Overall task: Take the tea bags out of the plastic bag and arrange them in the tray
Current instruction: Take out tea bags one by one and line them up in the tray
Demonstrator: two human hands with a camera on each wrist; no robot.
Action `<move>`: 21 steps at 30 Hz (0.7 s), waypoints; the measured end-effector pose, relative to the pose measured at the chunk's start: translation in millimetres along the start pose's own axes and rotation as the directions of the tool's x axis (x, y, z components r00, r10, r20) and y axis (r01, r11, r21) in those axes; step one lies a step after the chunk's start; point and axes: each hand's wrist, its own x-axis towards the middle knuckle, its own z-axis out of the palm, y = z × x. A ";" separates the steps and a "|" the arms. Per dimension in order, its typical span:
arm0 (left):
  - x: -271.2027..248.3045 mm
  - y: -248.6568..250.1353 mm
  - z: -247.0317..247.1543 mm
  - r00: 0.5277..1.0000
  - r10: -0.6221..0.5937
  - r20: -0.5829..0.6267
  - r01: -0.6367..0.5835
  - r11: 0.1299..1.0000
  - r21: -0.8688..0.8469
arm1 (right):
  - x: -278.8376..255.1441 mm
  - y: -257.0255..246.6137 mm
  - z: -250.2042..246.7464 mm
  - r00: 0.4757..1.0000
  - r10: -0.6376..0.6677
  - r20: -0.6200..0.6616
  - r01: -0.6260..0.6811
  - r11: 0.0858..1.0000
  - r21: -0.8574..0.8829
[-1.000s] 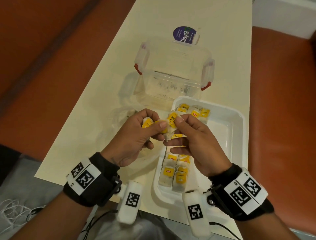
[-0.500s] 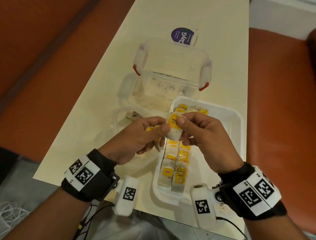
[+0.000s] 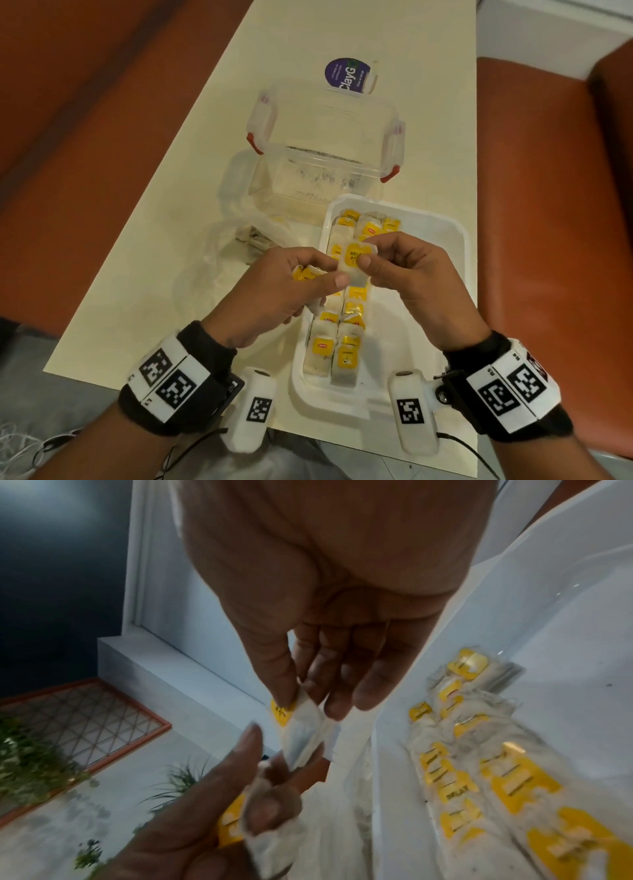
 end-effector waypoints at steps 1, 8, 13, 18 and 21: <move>-1.8 0.1 -0.1 1.000 -0.006 0.005 0.006 1.000 0.001 | 2.0 3.4 -5.3 0.999 0.007 -0.033 -0.007 1.000 -0.001; -10.4 -0.6 -6.4 0.999 -0.045 -0.007 0.043 0.992 -0.120 | 34.1 36.0 -46.5 0.973 0.111 -0.204 -0.153 0.967 -0.202; -14.8 -2.5 -10.4 0.998 -0.061 0.028 0.064 0.984 -0.166 | 52.0 61.6 -52.0 0.957 0.250 -0.149 -0.287 0.894 -0.345; -15.4 -3.0 -10.7 0.997 -0.075 0.017 0.077 0.983 -0.164 | 63.9 68.9 -54.3 0.945 0.250 -0.210 -0.308 0.898 -0.315; -15.5 -2.4 -10.2 0.996 -0.084 0.008 0.084 0.983 -0.162 | 69.8 69.6 -56.0 0.939 0.240 -0.246 -0.307 0.908 -0.286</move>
